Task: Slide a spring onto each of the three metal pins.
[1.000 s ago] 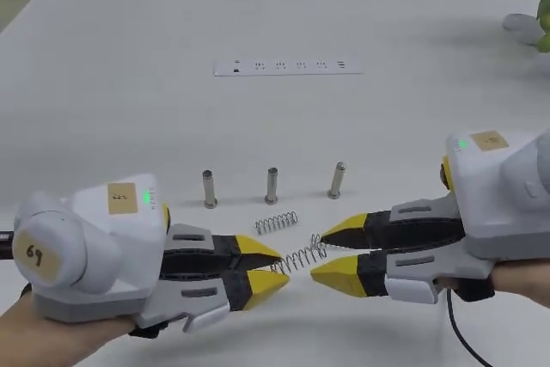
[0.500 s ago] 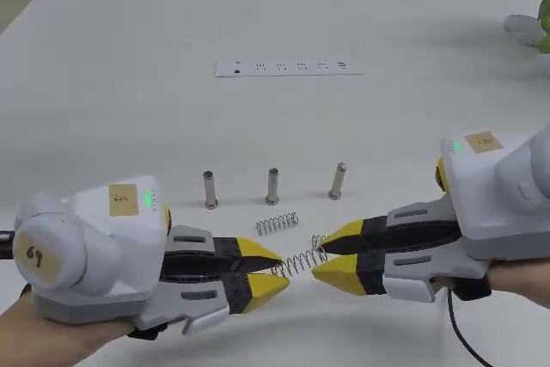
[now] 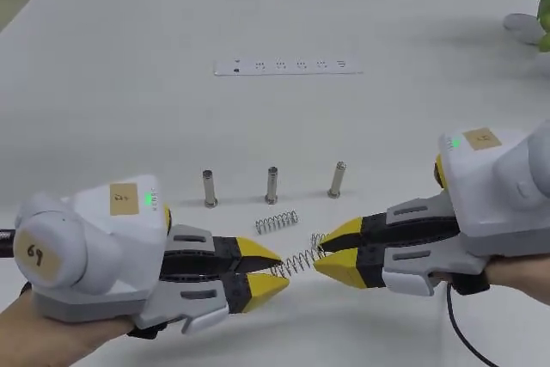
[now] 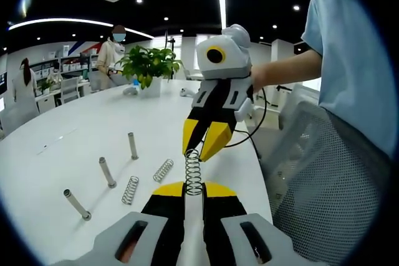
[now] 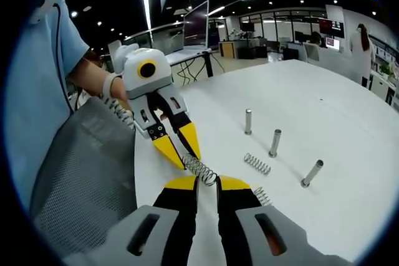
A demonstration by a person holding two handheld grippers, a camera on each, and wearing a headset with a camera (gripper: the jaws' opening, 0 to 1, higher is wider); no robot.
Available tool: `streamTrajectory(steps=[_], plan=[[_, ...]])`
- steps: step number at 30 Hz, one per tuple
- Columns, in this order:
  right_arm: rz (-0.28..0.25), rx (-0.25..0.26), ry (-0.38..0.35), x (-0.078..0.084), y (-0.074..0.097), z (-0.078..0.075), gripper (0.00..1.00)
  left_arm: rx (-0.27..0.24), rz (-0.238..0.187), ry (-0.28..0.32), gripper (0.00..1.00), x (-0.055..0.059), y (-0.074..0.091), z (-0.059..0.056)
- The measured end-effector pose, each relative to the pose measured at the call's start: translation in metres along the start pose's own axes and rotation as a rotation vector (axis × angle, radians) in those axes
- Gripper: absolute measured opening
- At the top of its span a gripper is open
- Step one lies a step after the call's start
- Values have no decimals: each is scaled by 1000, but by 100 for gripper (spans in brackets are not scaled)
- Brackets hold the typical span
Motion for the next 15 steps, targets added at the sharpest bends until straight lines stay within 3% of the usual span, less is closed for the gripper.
streamTrajectory(steps=[15], plan=[[13,31,93,-16,1,1,9,-15,1,6,2,-1,-1,3]])
Point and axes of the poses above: the centre of the closed fingertips' face, and the gripper's own axes: y roughly backward along the fingers, z roughly to its left, x roughly out of its underside, the point moved 2 cm from there along y, roughly backward along the fingers, and after that the axes turned 3 degrees about -x, right-handed, at the moved point
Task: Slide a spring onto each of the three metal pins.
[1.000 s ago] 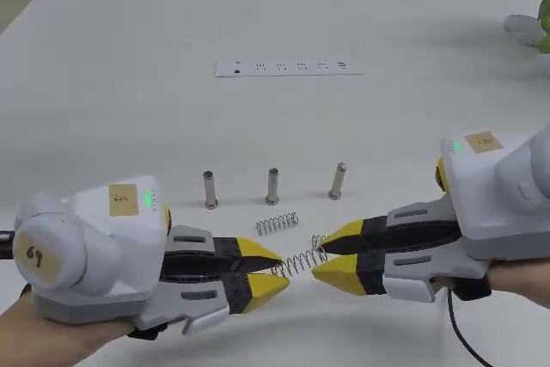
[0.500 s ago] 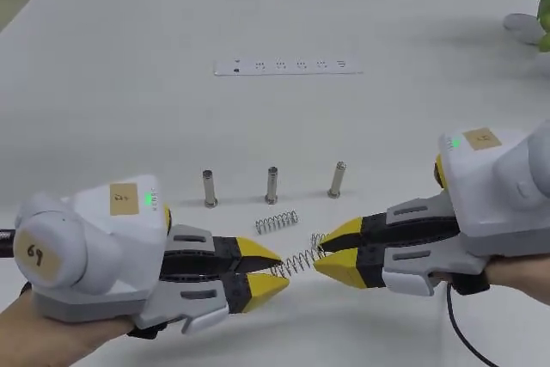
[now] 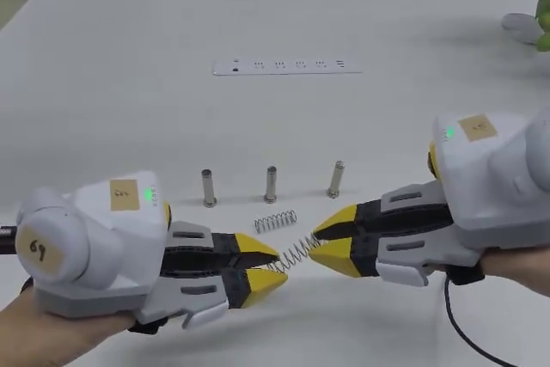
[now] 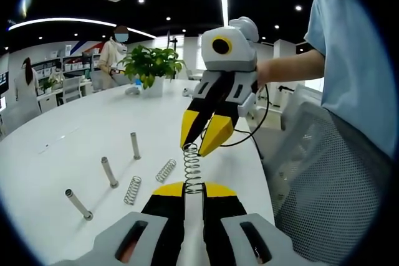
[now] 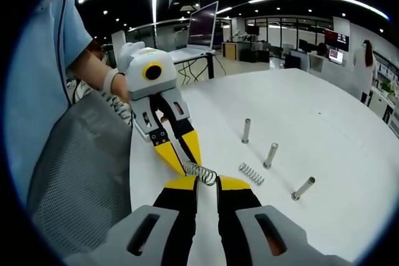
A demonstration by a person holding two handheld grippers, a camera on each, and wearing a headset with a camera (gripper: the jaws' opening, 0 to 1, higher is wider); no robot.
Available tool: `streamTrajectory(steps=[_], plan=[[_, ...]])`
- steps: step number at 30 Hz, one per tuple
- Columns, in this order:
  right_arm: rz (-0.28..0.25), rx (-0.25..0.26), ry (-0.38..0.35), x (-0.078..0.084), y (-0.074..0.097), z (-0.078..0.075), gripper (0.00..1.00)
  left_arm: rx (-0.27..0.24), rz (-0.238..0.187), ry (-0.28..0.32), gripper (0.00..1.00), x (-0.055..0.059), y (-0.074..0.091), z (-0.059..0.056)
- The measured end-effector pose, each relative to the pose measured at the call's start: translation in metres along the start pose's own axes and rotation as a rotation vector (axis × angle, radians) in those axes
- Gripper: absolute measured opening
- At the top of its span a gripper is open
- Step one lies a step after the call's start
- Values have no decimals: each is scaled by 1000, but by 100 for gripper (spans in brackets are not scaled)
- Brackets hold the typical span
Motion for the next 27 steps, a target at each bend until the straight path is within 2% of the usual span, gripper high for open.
streamTrajectory(steps=[15,27], plan=[[5,-11,85,-18,-3,6,9,-4,-5,8,2,-2,-1,2],[19,-26,136,-23,-7,12,8,-7,-10,-1,2,-4,0,2]])
Point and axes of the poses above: the centre of the closed fingertips' face, and the gripper's own axes: y roughly backward along the fingers, z roughly to its left, x roughly out of its underside, the point moved 2 cm from there along y, roughly backward along the fingers, and after that the axes turned 3 degrees about -x, right-handed, at the moved point
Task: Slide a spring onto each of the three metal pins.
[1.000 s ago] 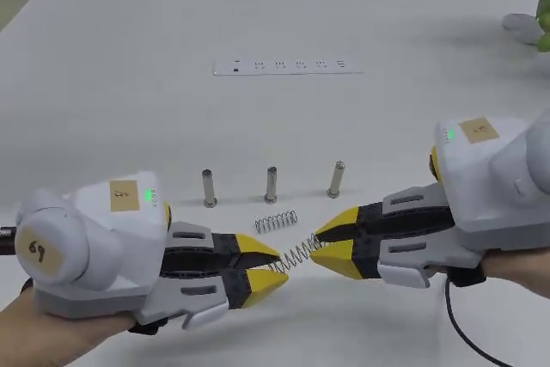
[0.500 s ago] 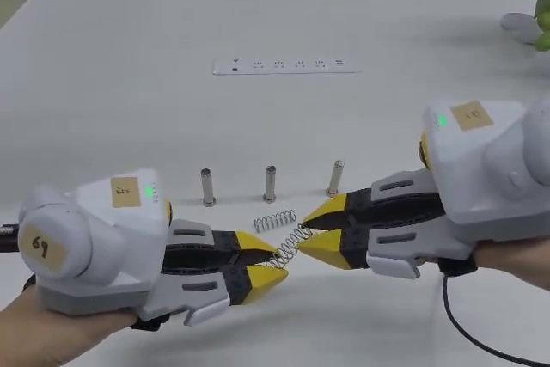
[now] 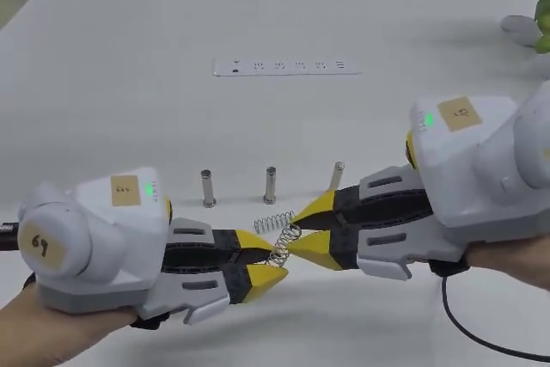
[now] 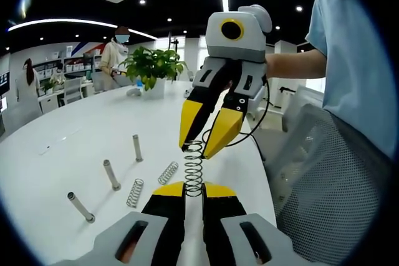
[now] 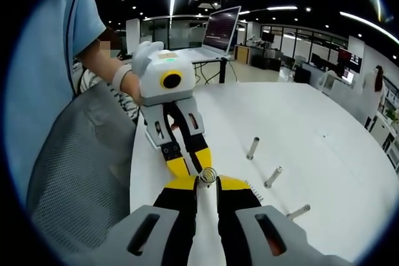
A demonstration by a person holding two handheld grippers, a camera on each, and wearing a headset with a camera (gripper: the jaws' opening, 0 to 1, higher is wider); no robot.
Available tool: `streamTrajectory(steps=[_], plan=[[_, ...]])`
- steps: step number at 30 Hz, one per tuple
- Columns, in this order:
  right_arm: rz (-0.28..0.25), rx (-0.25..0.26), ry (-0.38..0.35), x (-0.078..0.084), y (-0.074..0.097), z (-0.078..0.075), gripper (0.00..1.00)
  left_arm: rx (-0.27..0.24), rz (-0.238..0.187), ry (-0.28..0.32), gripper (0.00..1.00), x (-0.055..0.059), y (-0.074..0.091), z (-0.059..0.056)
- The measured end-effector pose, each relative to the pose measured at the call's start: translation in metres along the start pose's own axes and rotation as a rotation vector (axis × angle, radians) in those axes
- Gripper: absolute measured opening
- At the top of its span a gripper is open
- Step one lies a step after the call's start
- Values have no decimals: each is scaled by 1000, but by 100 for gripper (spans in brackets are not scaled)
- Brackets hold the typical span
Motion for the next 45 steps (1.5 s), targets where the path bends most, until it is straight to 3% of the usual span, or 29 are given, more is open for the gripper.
streamTrajectory(steps=[21,28,32,37,39,45], plan=[[18,4,39,-2,1,1,9,-2,-7,-30,1,-2,2,1],[15,-10,39,-5,1,1,20,5,3,-50,1,1,2,-1],[58,-36,64,0,2,4,27,4,7,-70,1,1,2,-2],[101,-67,108,2,3,7,28,16,28,-98,1,5,3,-6],[149,-95,142,6,3,9,28,23,40,-114,1,6,3,-8],[177,-123,174,8,1,10,26,20,43,-114,1,5,3,-9]])
Point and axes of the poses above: the centre of the closed fingertips' face, and the gripper's own axes: y roughly backward along the fingers, z roughly to its left, x roughly out of its underside, the point moved 2 cm from there along y, roughly backward along the fingers, and after that the axes turned 3 degrees about -x, right-handed, at the moved point
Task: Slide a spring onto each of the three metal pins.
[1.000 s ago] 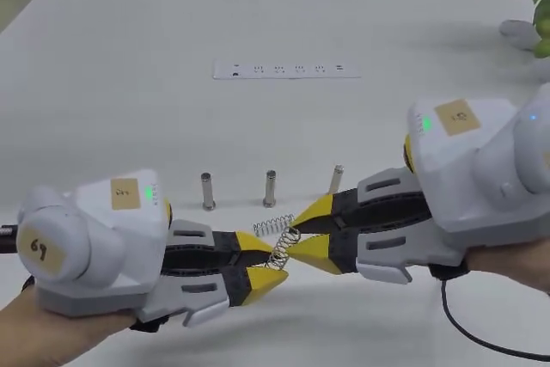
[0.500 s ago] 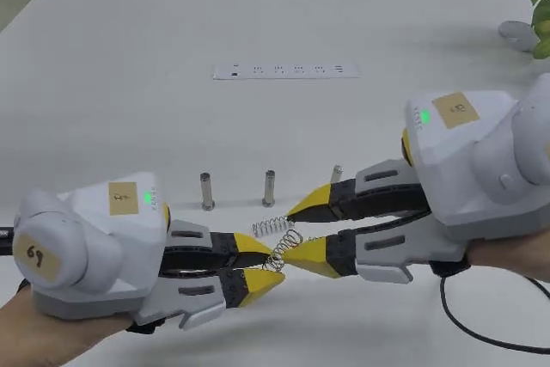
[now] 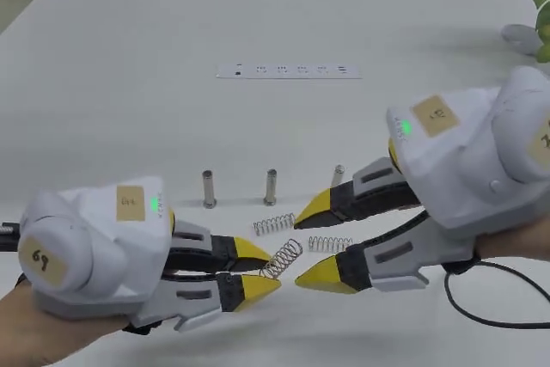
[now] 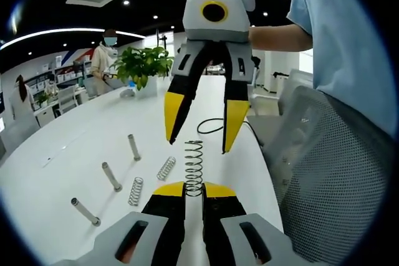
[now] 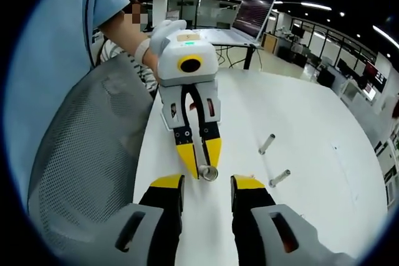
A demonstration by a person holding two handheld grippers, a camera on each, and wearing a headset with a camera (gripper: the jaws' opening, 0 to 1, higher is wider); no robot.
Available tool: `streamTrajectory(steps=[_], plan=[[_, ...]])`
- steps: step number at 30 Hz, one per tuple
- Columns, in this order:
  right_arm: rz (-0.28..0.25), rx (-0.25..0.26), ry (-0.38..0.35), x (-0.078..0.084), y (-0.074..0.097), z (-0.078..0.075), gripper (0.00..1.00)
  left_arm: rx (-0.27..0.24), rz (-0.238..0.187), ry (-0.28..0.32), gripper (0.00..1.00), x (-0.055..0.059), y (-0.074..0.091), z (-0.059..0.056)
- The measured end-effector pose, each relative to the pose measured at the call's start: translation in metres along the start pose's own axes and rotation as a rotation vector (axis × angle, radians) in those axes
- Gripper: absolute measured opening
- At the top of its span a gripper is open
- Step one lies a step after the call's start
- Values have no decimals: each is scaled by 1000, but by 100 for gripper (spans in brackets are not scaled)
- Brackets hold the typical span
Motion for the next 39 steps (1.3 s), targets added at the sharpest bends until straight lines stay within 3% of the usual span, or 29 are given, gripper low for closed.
streamTrajectory(steps=[10,19,29,39], plan=[[64,-67,82,-3,-6,0,24,13,28,-32,1,4,0,-5],[108,-139,150,-5,-15,6,19,13,34,-41,1,7,2,-3],[147,-155,175,0,-19,5,14,15,37,-41,1,8,3,-1],[148,-164,173,1,-21,7,11,24,47,-46,1,10,3,-2]])
Point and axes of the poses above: the centre of the closed fingertips' face, and the gripper's own axes: y roughly backward along the fingers, z roughly to its left, x roughly out of its underside, the point moved 2 cm from there along y, roughly backward along the fingers, and after that the axes turned 3 degrees about -x, right-handed, at the moved point
